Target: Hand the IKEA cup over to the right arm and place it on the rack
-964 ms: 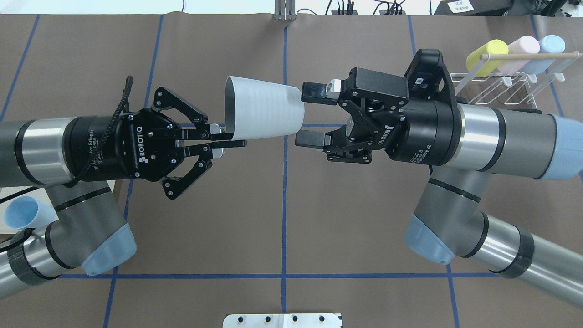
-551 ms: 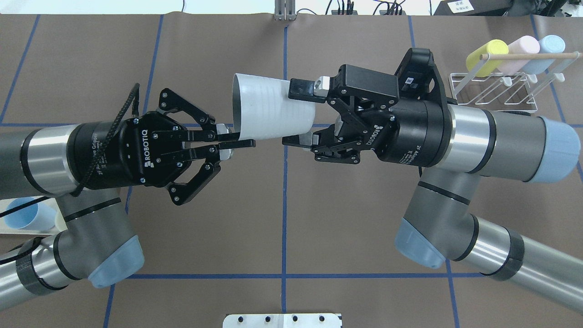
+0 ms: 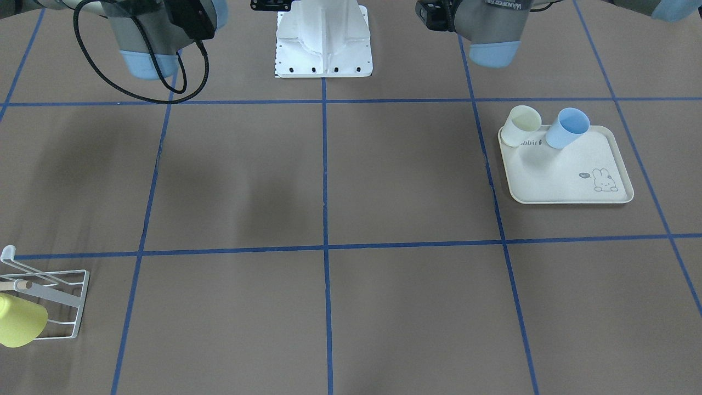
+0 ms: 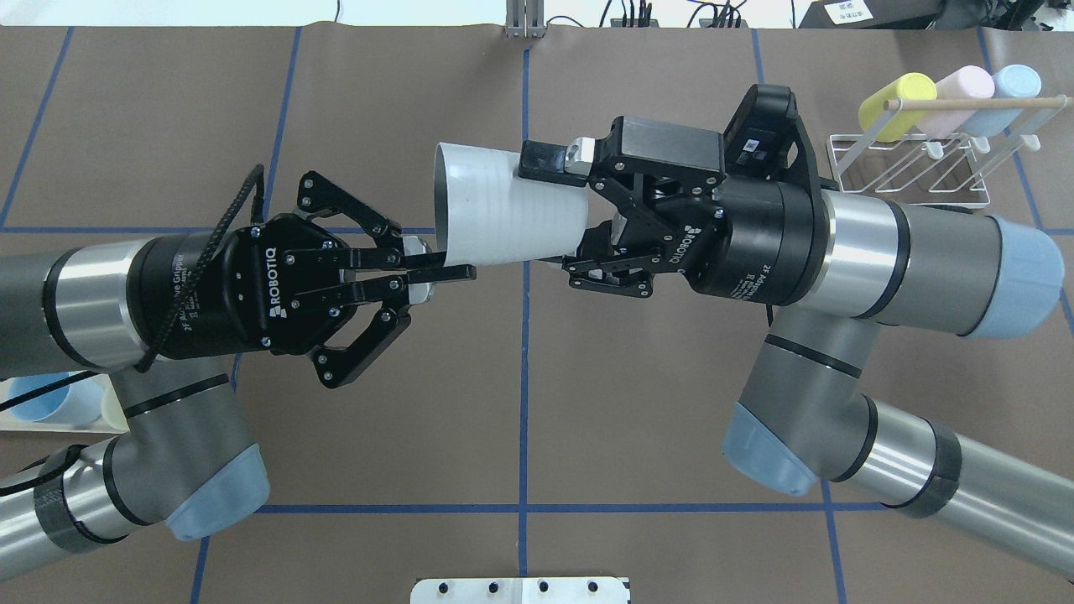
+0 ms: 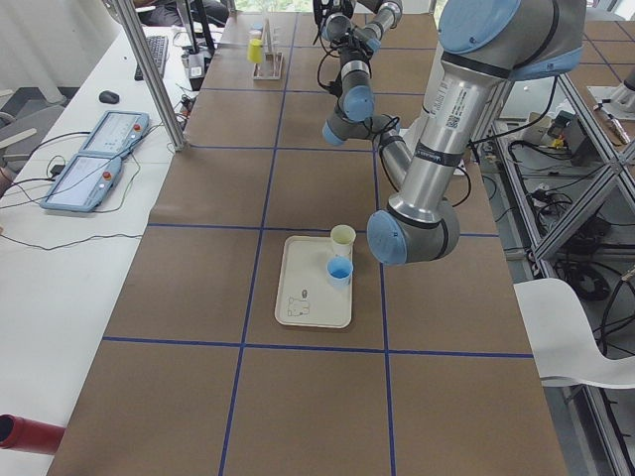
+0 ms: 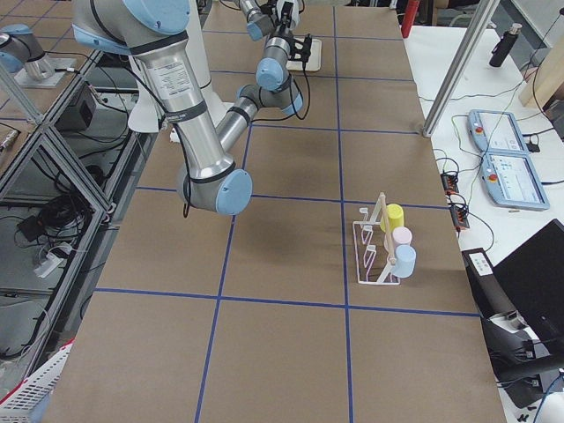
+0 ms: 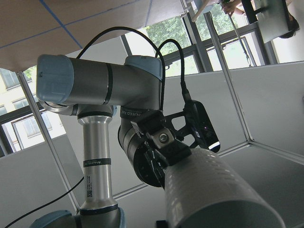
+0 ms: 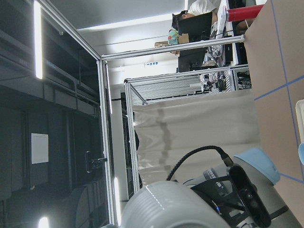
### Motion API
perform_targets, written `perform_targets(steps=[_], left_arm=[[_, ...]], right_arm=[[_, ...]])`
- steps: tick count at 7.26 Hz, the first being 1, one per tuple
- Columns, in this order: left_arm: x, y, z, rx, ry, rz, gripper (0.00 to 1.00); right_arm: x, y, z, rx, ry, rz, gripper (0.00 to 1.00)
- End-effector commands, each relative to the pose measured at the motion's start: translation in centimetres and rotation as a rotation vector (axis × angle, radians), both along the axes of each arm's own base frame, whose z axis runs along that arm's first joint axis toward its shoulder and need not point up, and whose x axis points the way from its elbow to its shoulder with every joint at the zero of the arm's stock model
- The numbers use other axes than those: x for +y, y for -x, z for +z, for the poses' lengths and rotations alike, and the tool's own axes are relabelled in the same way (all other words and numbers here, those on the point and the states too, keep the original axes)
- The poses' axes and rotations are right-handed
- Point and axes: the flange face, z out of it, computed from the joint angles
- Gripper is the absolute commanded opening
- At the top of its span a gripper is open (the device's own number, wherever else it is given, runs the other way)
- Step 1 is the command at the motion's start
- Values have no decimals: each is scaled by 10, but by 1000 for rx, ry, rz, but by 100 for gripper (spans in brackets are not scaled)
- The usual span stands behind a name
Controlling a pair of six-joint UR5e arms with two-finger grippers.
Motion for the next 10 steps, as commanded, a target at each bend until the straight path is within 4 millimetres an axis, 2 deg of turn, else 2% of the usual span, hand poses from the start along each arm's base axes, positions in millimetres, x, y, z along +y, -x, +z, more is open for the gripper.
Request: perform_targets(steps=[1,2,4,5,6,7,8,9,10], left_arm=[[1,0,3,-2,-4,3,22],[2,0,3,-3,-6,2,99],[-5,10,9,-19,-47,-79,100],[-4,13,24,-58,-108,-172,100],[-9,19,41,-123,-189,-264,100],[-8,20,52,-174,-341,-390,100],[-8,22,73,-228,-357,-418,100],[-20,22,92,-327,-327,-422,100],[-45,35,96,-478,-368,-421,100]], right_arm=[[1,-1,4,-8,-6,2,51],[1,-1,4,-7,-7,3,43],[-1,-3,6,-2,-13,20,34],[-4,-6,12,9,-4,28,33],[-18,-19,30,50,23,70,32],[-33,-29,45,108,59,110,32],[-44,-30,56,195,64,170,32],[-49,-26,67,282,51,224,32],[-57,-24,85,377,43,274,32]])
